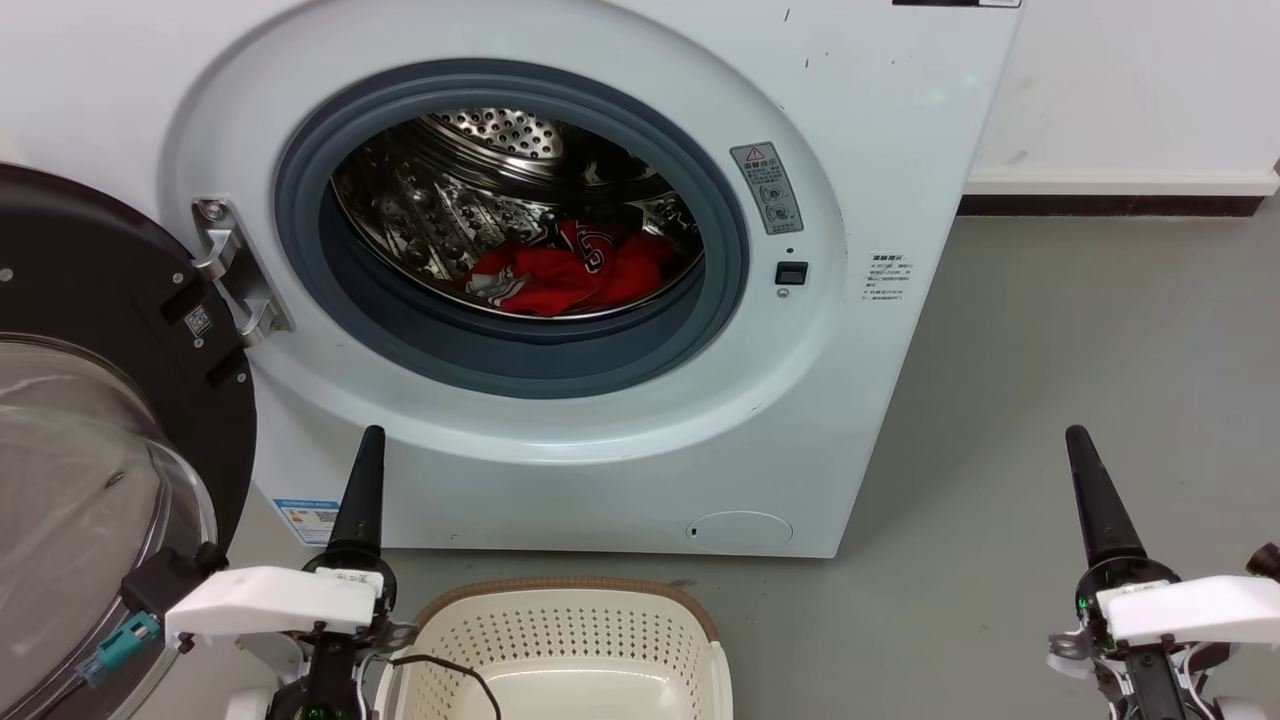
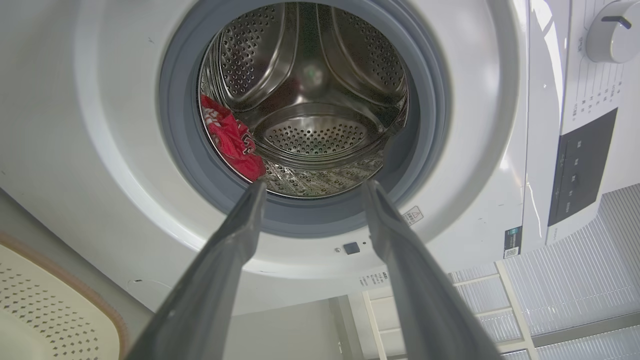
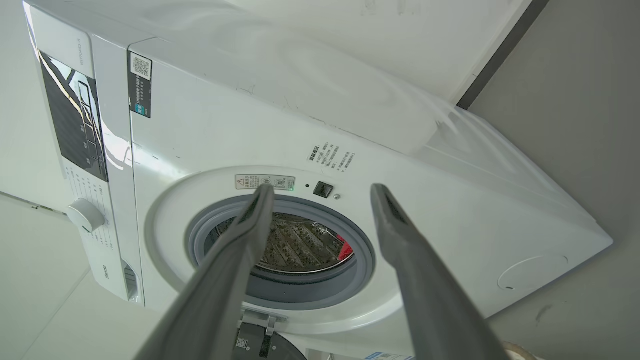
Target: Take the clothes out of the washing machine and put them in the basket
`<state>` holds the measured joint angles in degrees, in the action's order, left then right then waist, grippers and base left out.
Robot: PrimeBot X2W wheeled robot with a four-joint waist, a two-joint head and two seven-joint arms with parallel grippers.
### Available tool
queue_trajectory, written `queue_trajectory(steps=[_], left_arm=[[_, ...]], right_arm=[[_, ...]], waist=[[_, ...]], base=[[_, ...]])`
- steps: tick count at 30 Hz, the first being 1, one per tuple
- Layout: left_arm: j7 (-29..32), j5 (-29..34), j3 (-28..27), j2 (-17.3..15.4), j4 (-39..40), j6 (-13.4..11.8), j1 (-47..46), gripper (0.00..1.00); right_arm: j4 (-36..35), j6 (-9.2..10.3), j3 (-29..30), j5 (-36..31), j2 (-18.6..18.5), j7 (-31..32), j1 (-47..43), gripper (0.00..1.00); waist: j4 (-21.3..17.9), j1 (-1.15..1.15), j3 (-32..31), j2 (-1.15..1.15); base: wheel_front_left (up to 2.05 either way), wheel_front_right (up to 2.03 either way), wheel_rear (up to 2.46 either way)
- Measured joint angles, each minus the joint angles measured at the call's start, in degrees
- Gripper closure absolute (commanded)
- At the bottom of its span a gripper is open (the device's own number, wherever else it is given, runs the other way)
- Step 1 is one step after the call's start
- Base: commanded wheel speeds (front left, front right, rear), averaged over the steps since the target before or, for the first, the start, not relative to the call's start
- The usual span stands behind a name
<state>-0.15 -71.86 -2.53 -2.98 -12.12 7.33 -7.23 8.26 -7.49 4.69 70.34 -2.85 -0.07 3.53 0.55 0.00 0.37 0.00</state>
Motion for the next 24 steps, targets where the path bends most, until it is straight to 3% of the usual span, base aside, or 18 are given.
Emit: queue_trajectory(steps=[11, 24], left_arm=[[-2.32, 13.33, 0.85, 0.09, 0.84, 0.0, -0.44, 0.0], [-4.74, 26.64, 2.1, 0.11, -0.87, -0.01, -1.33, 0.0]], right_arm=[[-1.9, 0.0, -0.77, -16.37, 0.03, -2.46, -0.91, 0.0], [-1.18, 0.0, -0.1, -30.59, 0.03, -4.54, -1.46, 0.0]], waist=[[0.15, 0.0, -0.07, 0.0], [0.34, 0.0, -0.29, 0.0]], base=[[0.0, 0.0, 0.0], [0.0, 0.0, 0.0]])
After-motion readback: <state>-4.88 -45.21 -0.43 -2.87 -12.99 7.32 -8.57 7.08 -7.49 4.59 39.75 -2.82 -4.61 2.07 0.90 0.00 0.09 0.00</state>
